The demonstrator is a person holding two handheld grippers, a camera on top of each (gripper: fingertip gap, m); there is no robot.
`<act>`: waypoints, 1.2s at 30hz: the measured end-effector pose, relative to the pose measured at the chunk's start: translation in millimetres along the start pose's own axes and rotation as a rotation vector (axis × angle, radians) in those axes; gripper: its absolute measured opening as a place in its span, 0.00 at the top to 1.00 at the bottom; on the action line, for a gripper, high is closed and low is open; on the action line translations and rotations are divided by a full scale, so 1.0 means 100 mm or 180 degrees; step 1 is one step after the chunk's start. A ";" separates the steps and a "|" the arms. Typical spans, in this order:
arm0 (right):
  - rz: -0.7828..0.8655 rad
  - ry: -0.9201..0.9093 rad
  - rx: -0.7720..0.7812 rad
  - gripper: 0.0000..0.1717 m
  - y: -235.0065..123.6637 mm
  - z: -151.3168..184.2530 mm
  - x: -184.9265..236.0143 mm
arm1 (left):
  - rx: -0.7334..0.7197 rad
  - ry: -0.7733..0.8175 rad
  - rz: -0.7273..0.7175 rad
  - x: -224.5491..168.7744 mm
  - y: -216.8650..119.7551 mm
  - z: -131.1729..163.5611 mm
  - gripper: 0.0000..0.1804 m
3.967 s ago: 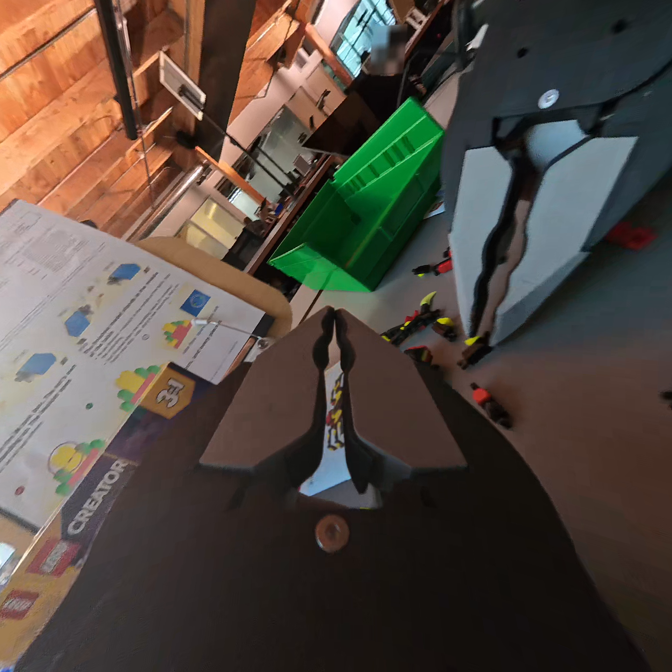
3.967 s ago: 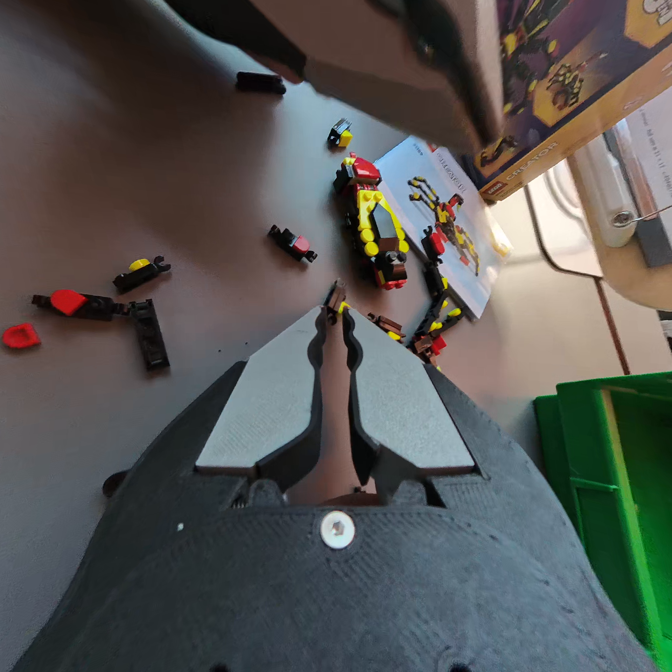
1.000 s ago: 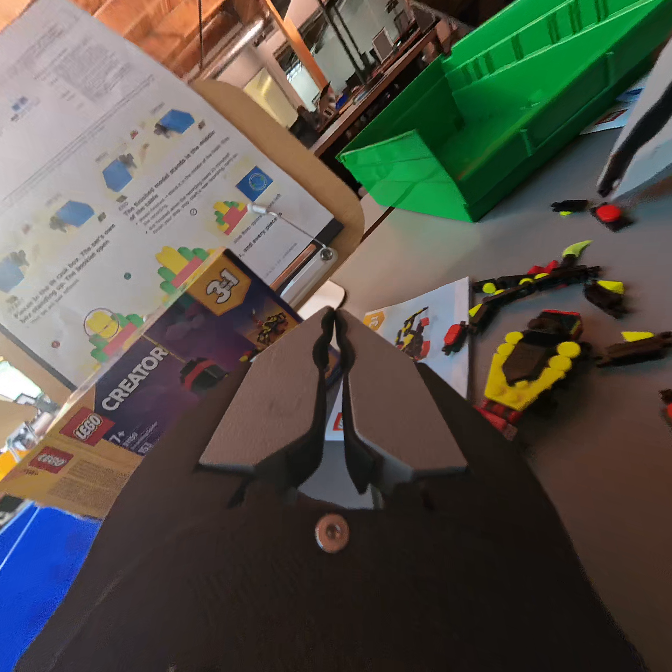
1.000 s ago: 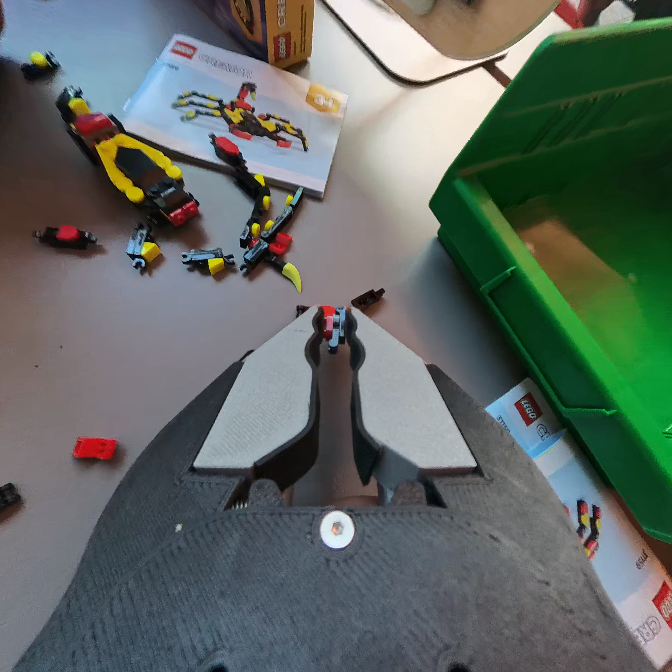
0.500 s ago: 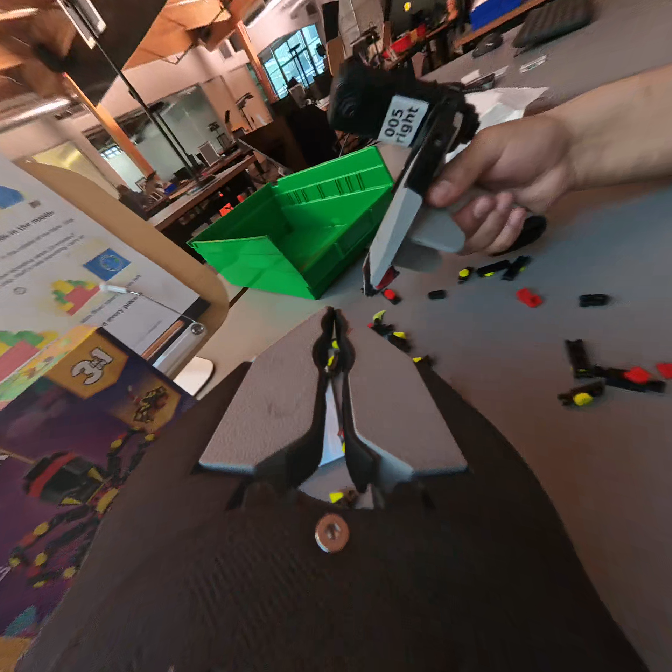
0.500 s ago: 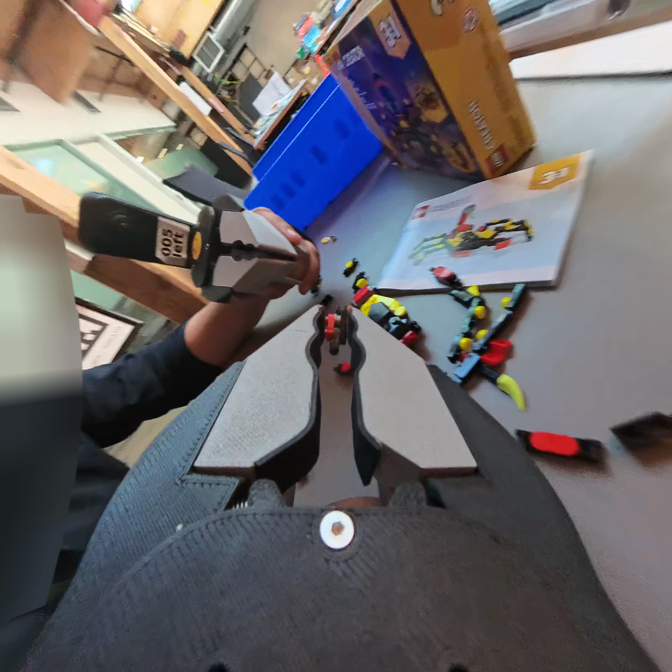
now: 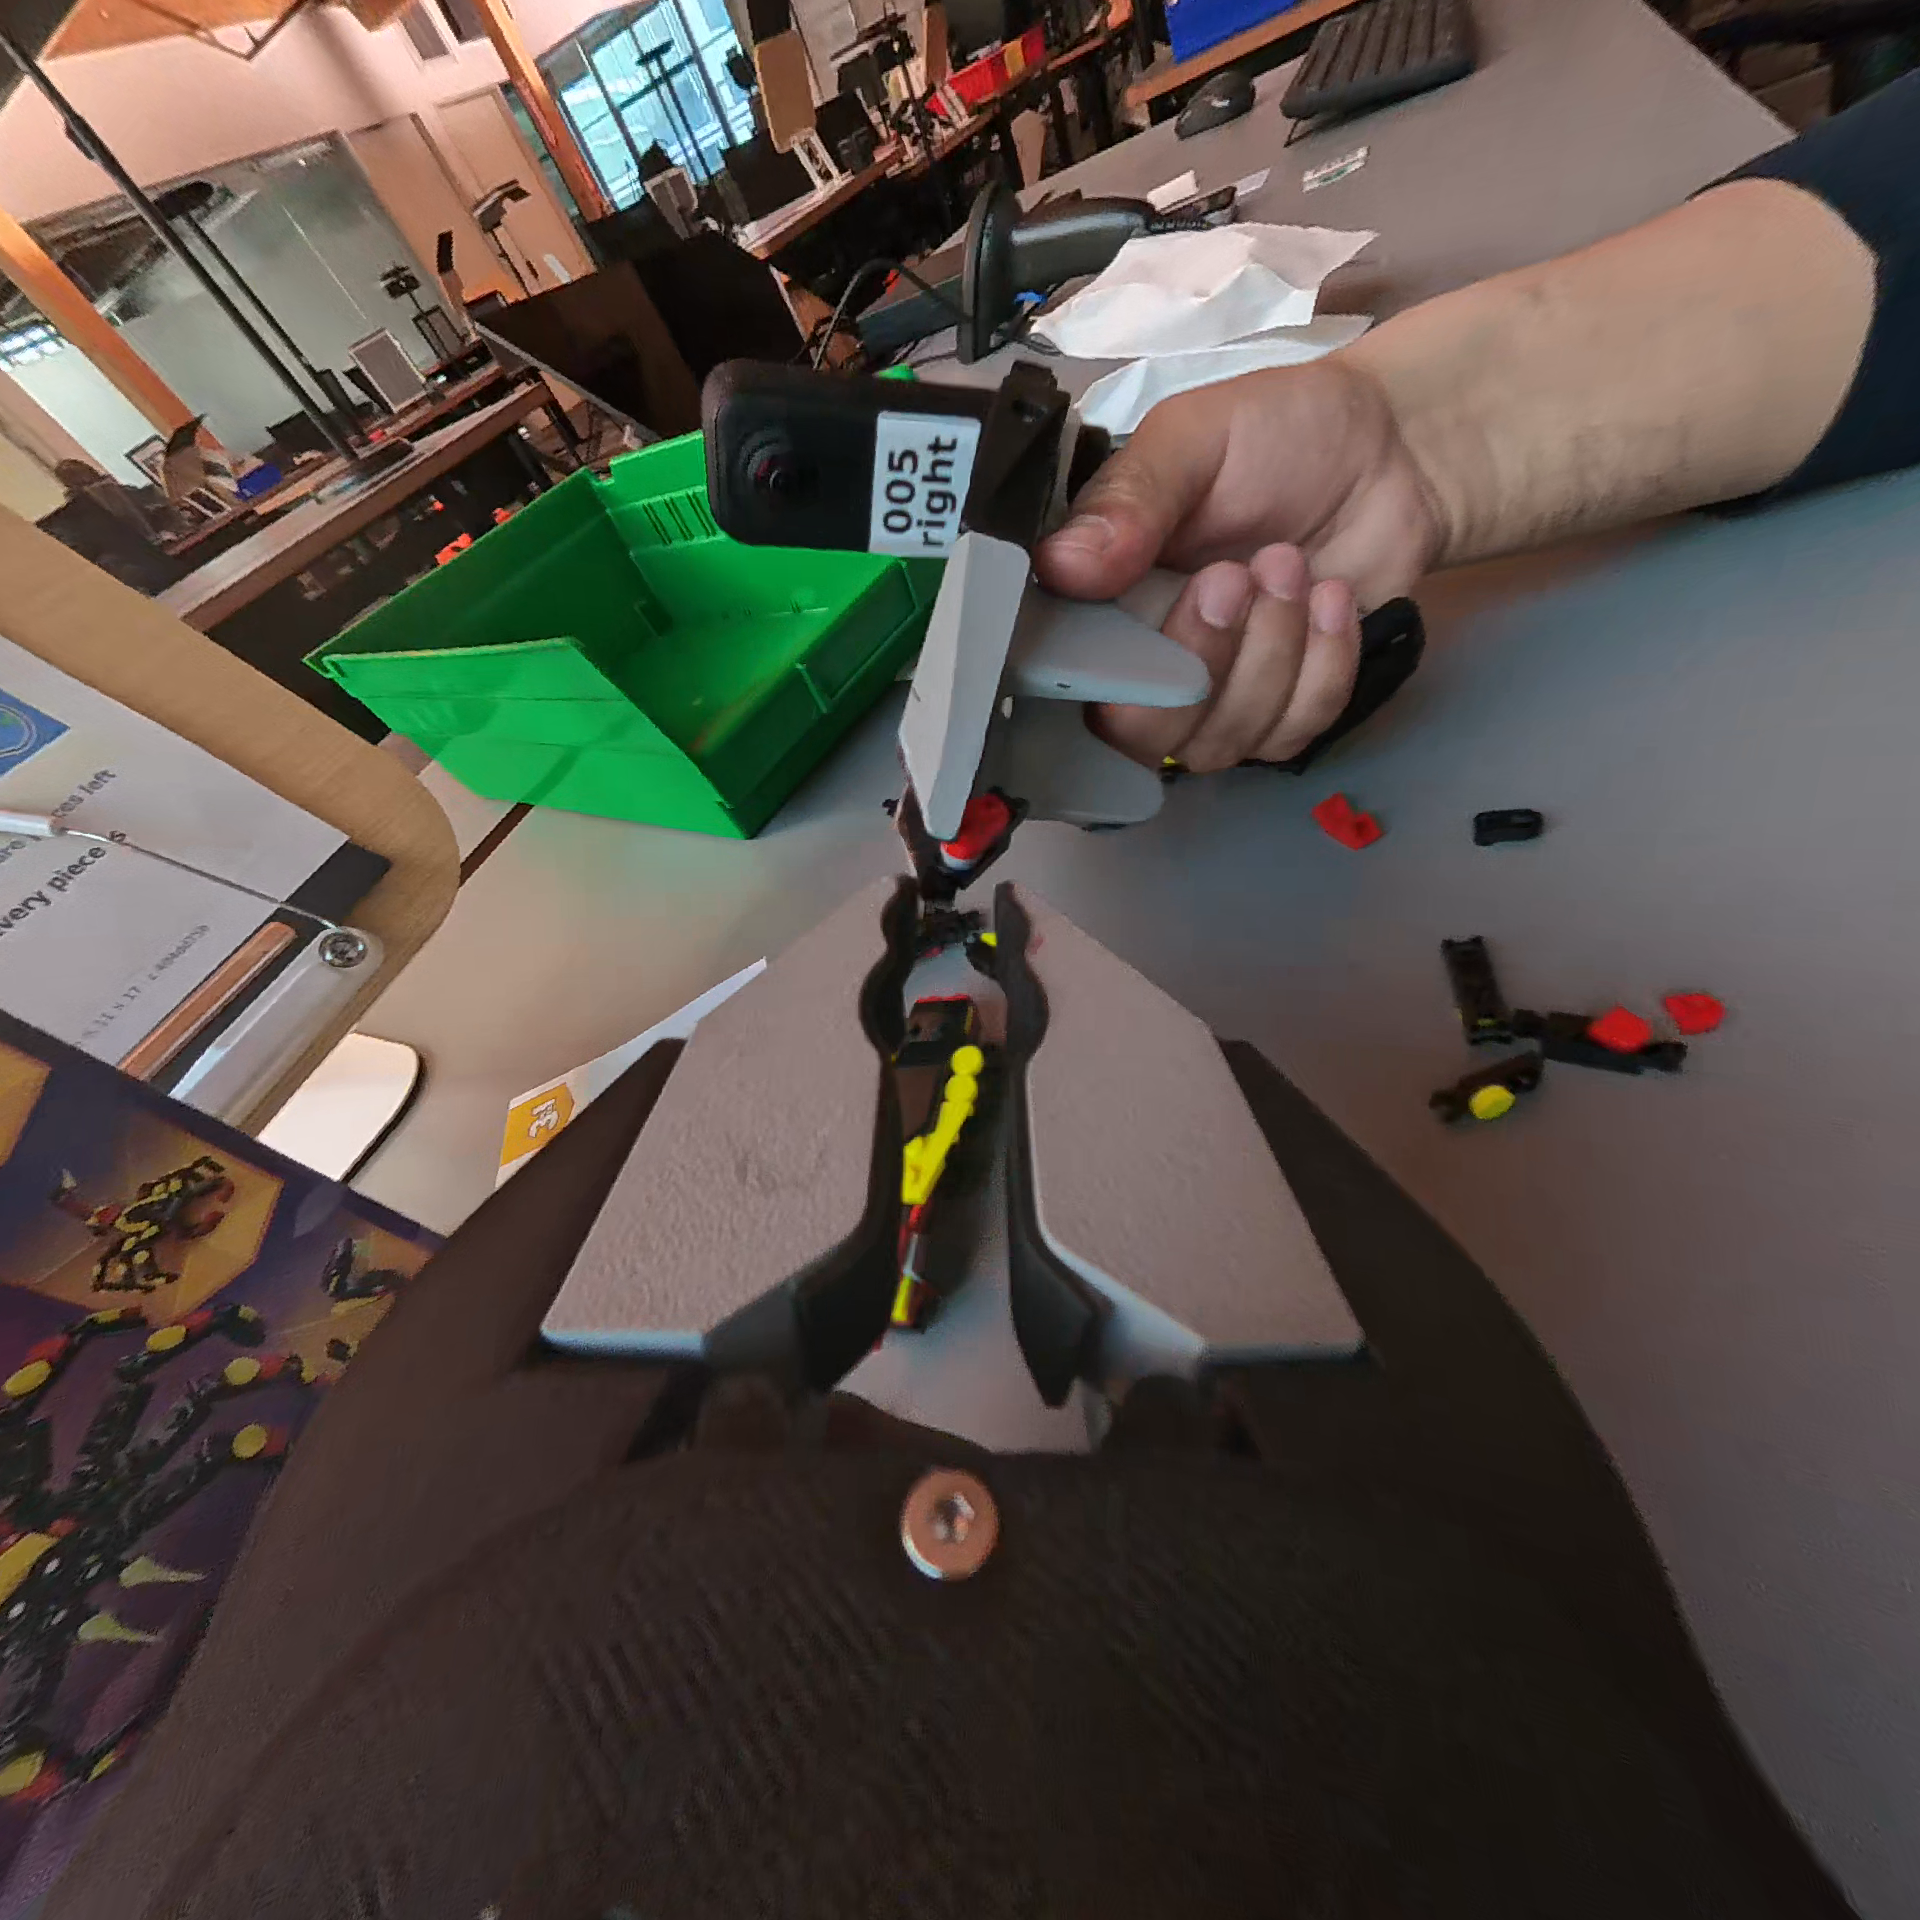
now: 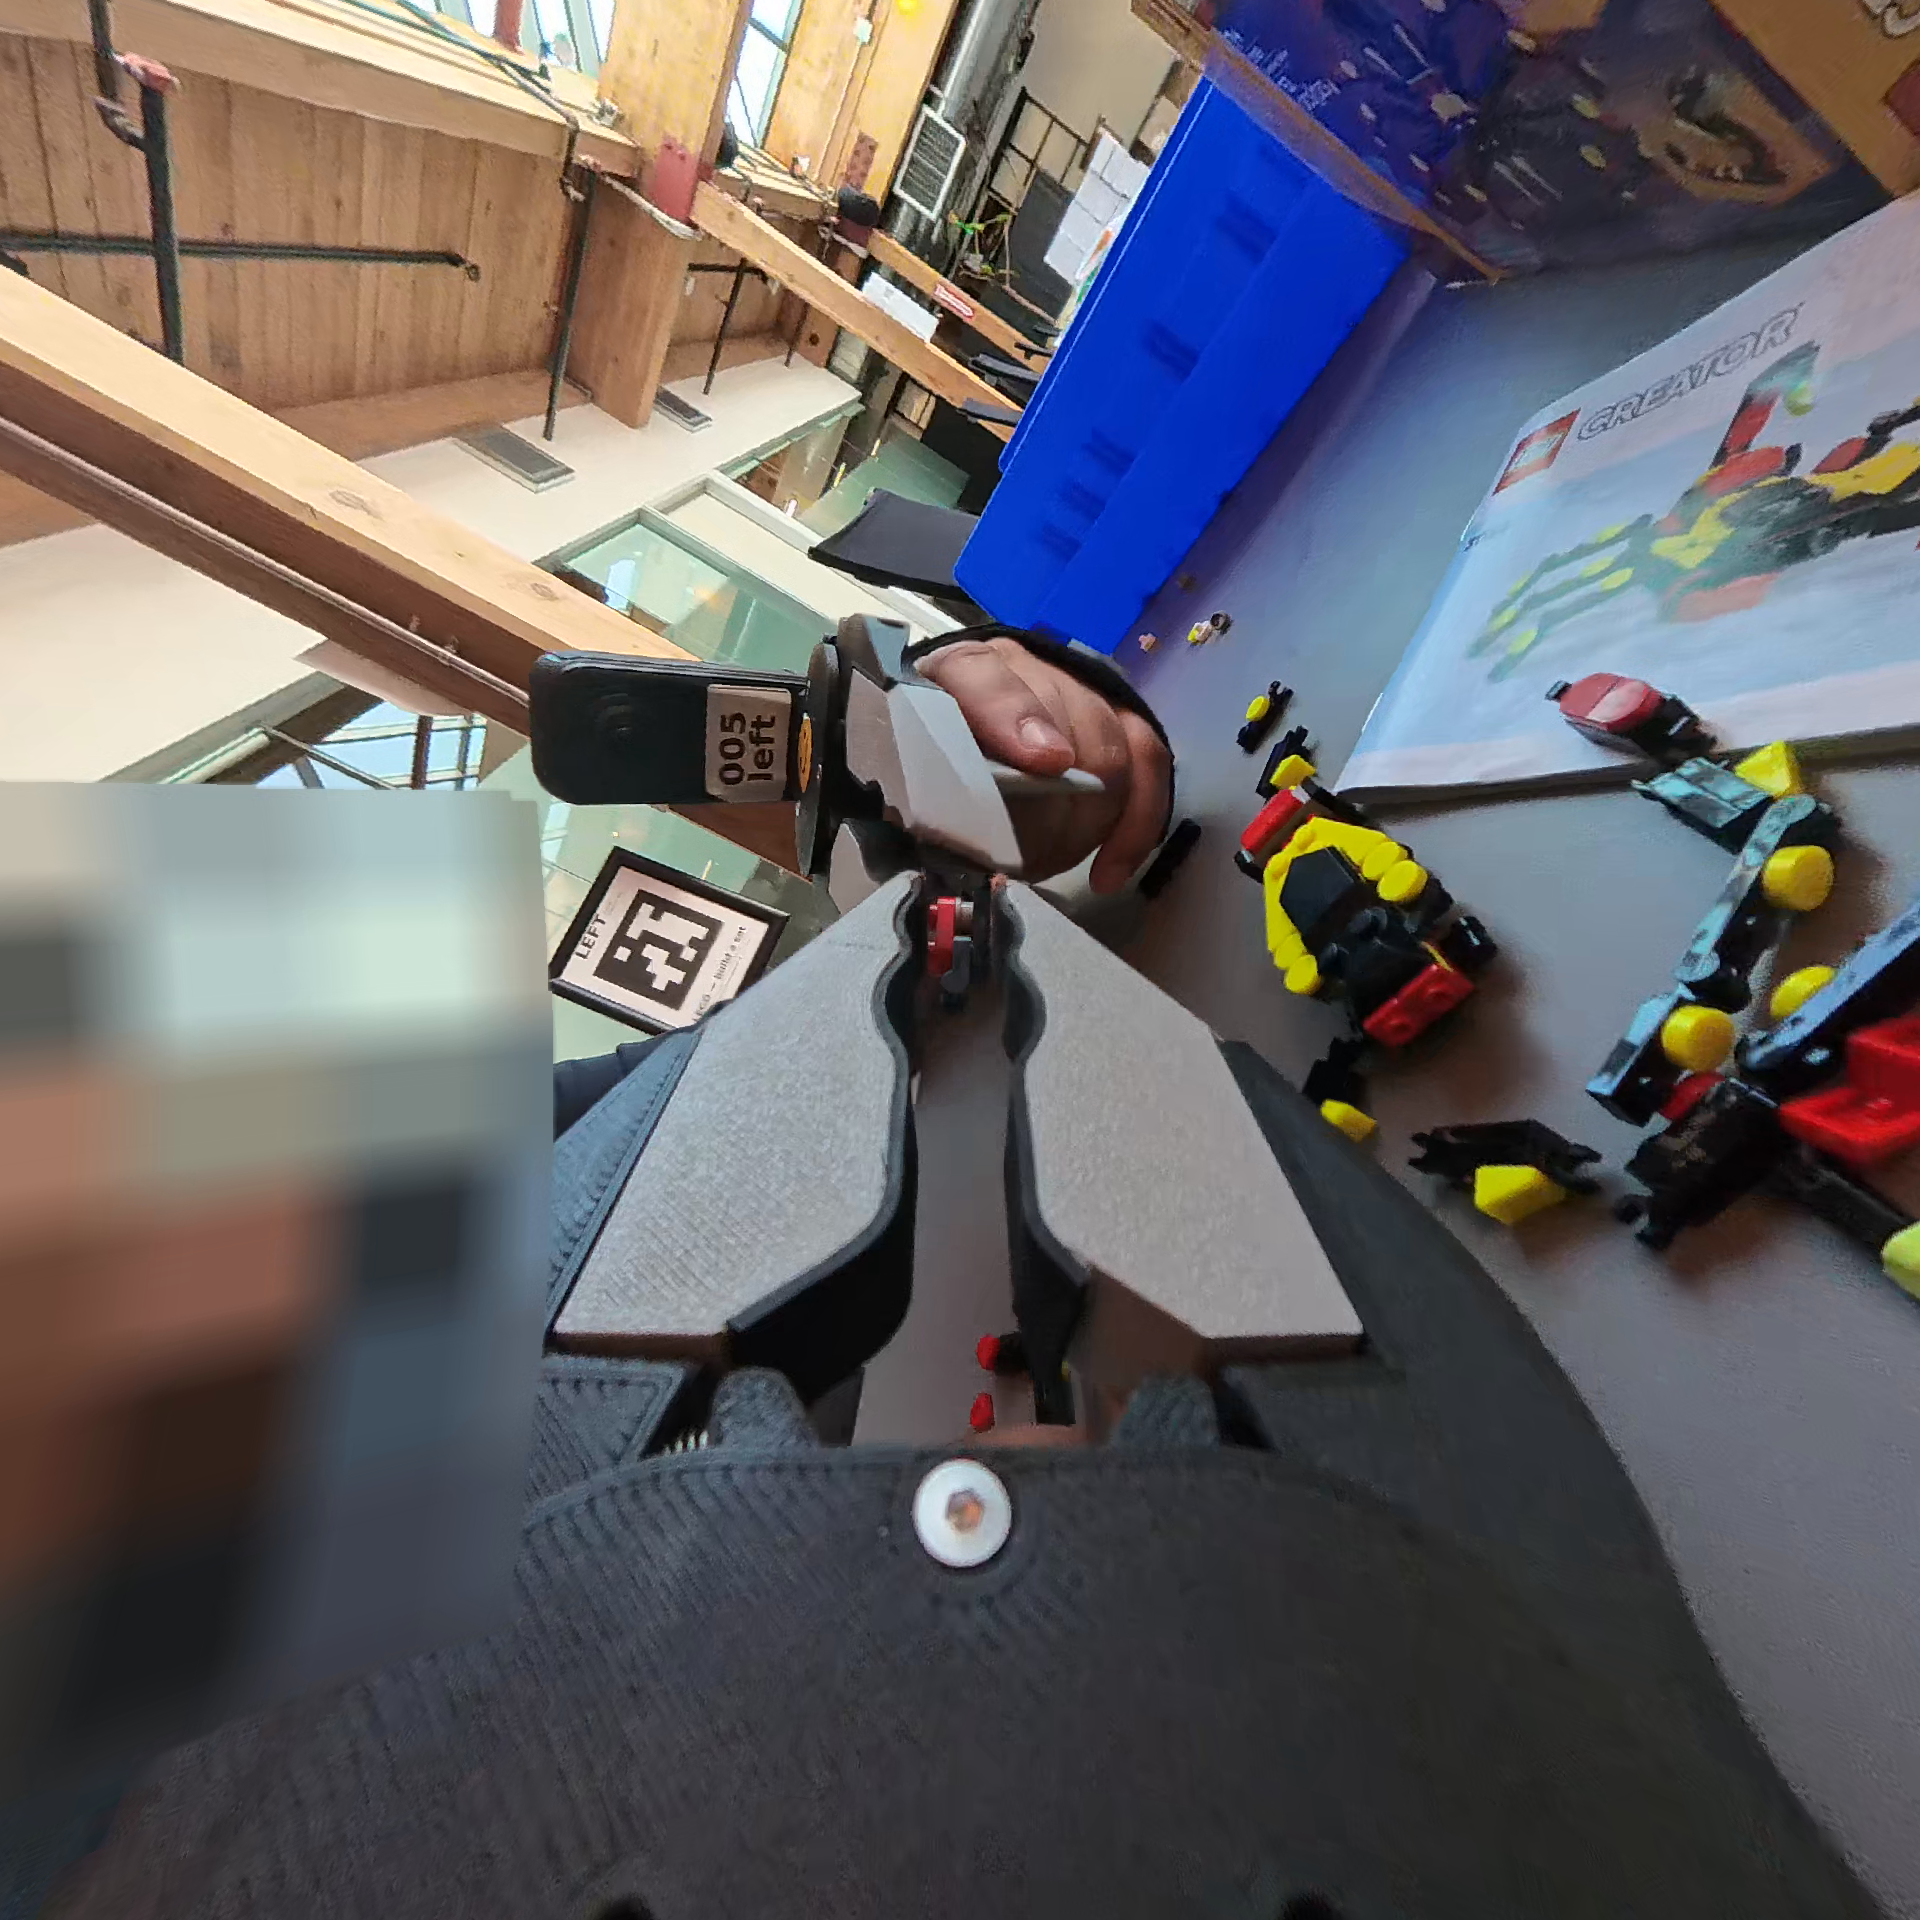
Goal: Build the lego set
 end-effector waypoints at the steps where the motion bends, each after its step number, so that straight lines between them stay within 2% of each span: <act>1: -0.0031 0.0028 -0.0007 0.95 0.00 0.01 0.00 | -0.0030 -0.0011 -0.0009 -0.01 0.00 -0.01 0.94; 9: -0.0270 0.0204 -0.0012 0.95 0.02 0.06 0.06 | -0.0193 -0.0290 0.0223 -0.03 -0.05 -0.06 0.96; 16: 0.0130 -0.0344 -0.0155 0.92 -0.02 -0.02 0.05 | -0.0148 -0.1001 0.0153 0.12 -0.02 -0.04 0.98; 21: 0.0509 -0.1263 -0.0199 0.89 -0.17 -0.16 0.17 | 0.0056 -0.1861 0.0363 0.19 -0.04 0.06 0.98; 23: 0.0651 -0.1782 0.0028 0.88 -0.16 -0.12 0.25 | 0.0093 -0.2171 0.0482 0.19 -0.05 0.09 0.98; 25: 0.1052 -0.2316 0.0363 0.79 -0.13 -0.04 0.22 | 0.0081 -0.2578 0.0682 0.16 -0.04 0.10 0.98; 26: 0.1174 -0.2545 0.0517 0.78 -0.10 0.01 0.22 | 0.0061 -0.2720 0.0755 0.15 -0.04 0.10 0.98; 28: 0.1349 -0.2889 0.0725 0.82 -0.05 0.09 0.20 | 0.0066 -0.2891 0.0864 0.14 -0.04 0.11 0.98; 33: 0.1674 -0.3480 0.0728 0.97 -0.03 0.09 0.20 | 0.0117 -0.2996 0.0959 0.12 -0.04 0.14 0.98; 36: 0.1794 -0.3685 0.0736 0.97 -0.03 0.09 0.22 | 0.0086 -0.2978 0.0970 0.12 -0.04 0.12 0.98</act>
Point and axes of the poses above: each gripper's, where its closed fingertips meet, y out along the fingers, z out of its underside, x = y × z across the jaws, the point moved 5 cm from there along -y, back along the fingers, and after that the axes turned 6 degrees about -y, right-handed, at the moved point
